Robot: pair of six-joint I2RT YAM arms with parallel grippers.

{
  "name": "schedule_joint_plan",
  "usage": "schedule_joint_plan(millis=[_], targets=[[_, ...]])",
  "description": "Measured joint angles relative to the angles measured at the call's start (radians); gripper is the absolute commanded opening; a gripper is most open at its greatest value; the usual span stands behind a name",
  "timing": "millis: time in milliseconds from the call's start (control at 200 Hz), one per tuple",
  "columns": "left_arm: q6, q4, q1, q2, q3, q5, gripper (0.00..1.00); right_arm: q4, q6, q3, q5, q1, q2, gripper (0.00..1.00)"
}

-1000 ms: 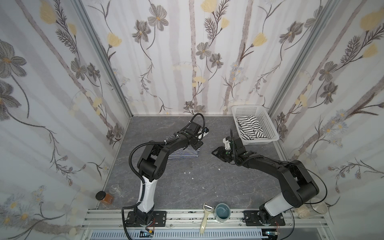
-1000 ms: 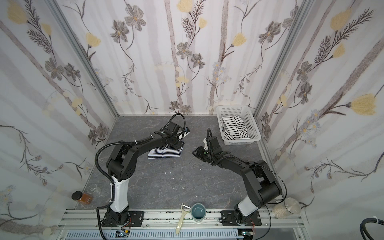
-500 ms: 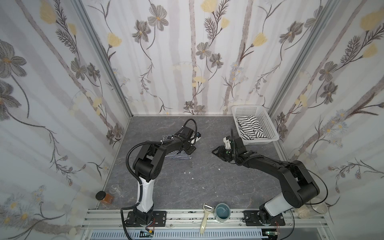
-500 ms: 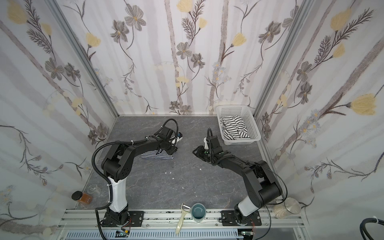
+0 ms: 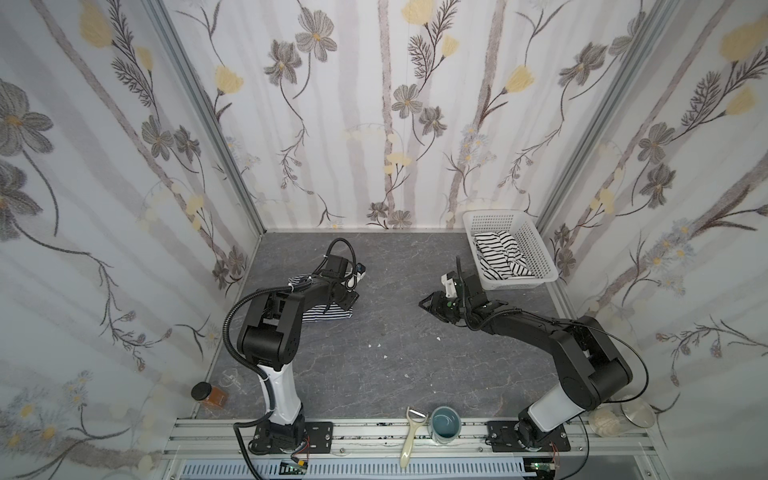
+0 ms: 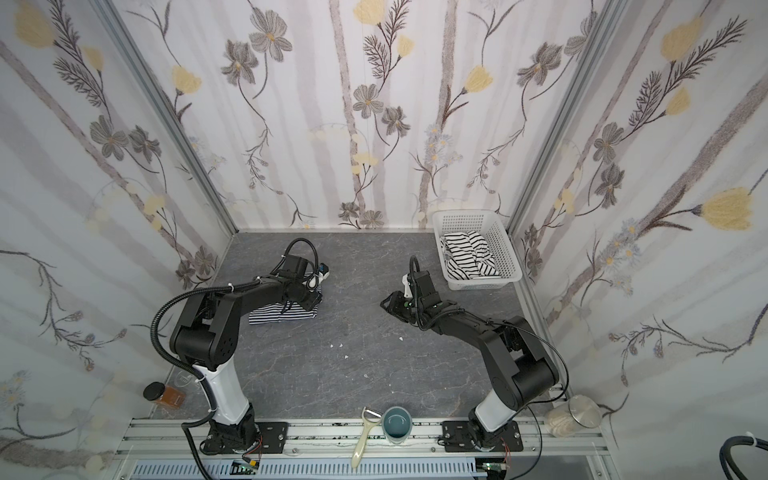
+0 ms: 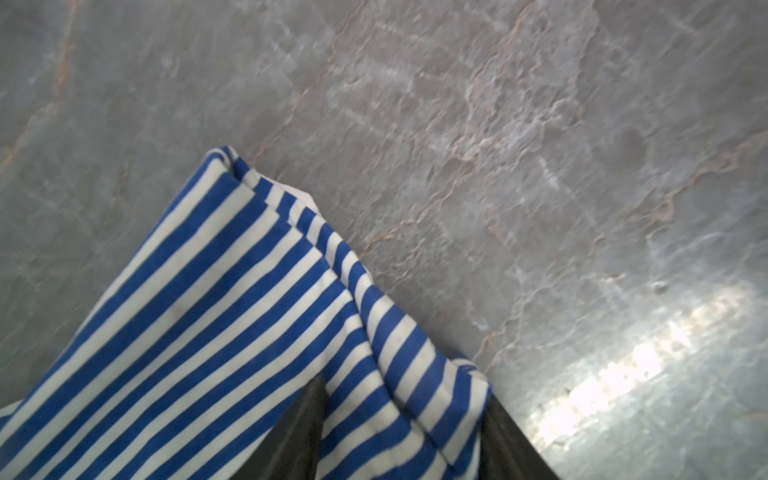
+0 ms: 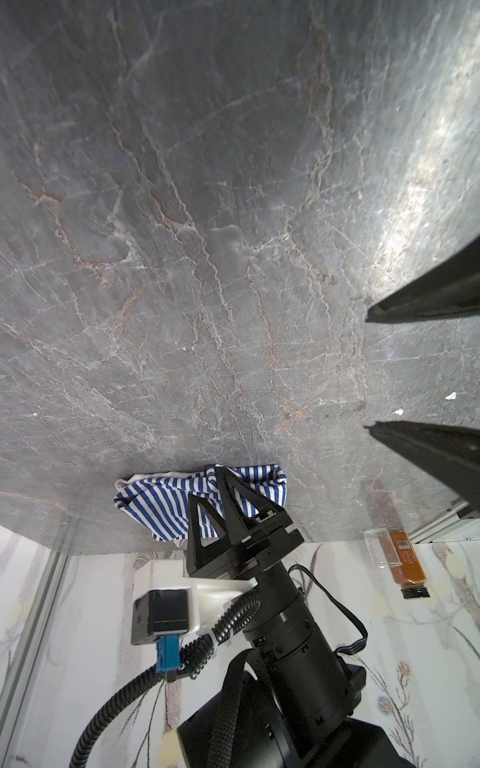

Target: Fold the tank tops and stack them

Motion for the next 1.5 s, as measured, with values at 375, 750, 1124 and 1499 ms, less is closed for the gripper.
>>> schedule_joint_plan(millis=[375, 750, 1124, 1499], targets=[[0.141, -0.002, 0.168, -0.077, -0.093, -0.029, 0.58, -0.005, 0.0, 0.016, 0.011, -0.006, -0.01, 0.41], [0.336, 0.035, 0.294, -0.109, -0.143, -0.012, 0.58, -0.043, 0.0, 0.018, 0.039, -0.011, -0.065, 0.41], [0.462, -0.005, 0.372, -0.125, -0.142, 0.004, 0.58, -0.06, 0.003, 0.018, 0.056, -0.018, -0.096, 0.41], [0.434, -0.071, 0.397, -0.092, -0.077, 0.003, 0.59, -0.072, 0.003, 0.02, 0.06, -0.007, -0.111, 0.41]])
